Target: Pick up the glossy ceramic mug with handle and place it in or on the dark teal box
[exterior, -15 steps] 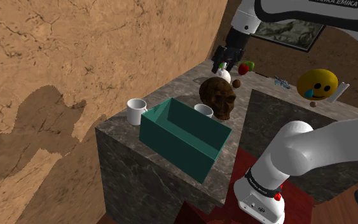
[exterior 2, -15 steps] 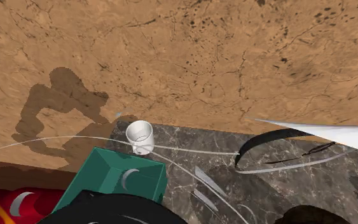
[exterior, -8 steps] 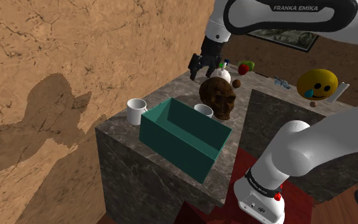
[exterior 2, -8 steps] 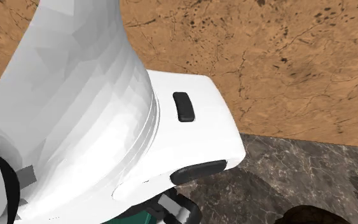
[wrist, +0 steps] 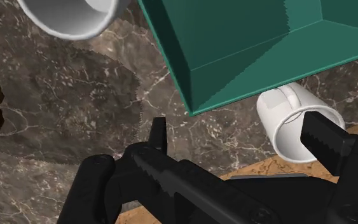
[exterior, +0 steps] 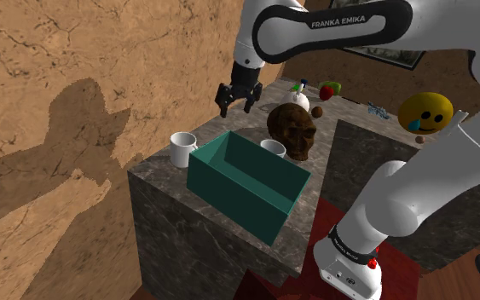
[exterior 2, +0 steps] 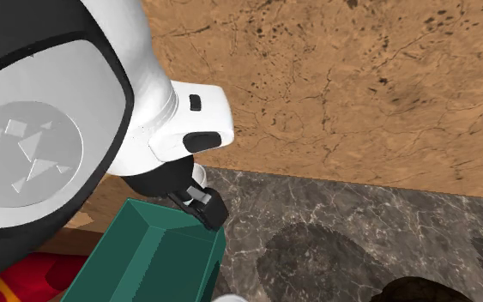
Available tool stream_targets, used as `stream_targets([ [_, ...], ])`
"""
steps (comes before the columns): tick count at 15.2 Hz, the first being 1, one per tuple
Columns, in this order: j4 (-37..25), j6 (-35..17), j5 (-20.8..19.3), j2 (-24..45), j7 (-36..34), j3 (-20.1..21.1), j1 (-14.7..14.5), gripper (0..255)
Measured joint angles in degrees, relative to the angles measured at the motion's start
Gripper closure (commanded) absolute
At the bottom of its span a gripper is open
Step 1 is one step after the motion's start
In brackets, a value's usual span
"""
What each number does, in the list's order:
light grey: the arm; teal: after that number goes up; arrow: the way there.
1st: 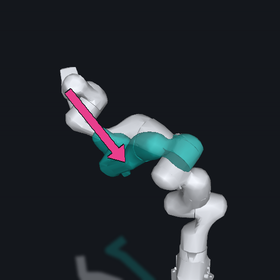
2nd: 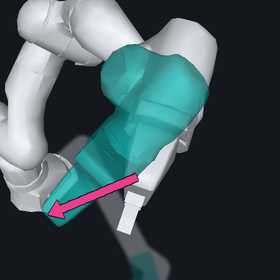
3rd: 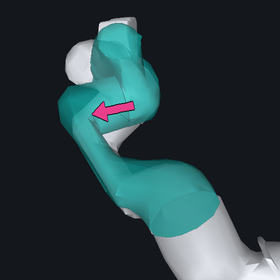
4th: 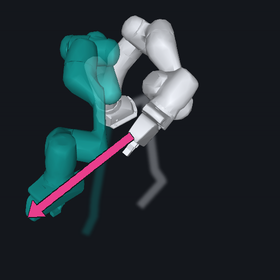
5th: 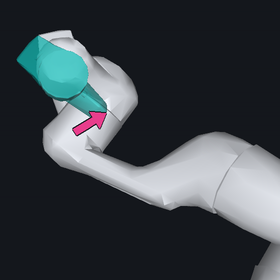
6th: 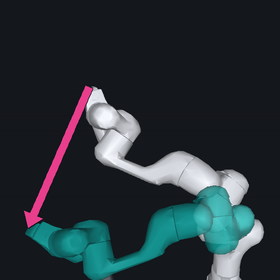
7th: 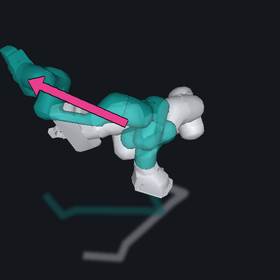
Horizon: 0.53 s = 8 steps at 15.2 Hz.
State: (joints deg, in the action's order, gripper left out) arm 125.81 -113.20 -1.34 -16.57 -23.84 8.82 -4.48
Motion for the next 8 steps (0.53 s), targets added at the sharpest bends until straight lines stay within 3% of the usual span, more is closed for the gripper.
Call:
stream_targets([
  [8, -9.09, -4.62, -3.48, 15.63, -8.25, 4.49, -1.93, 0],
])
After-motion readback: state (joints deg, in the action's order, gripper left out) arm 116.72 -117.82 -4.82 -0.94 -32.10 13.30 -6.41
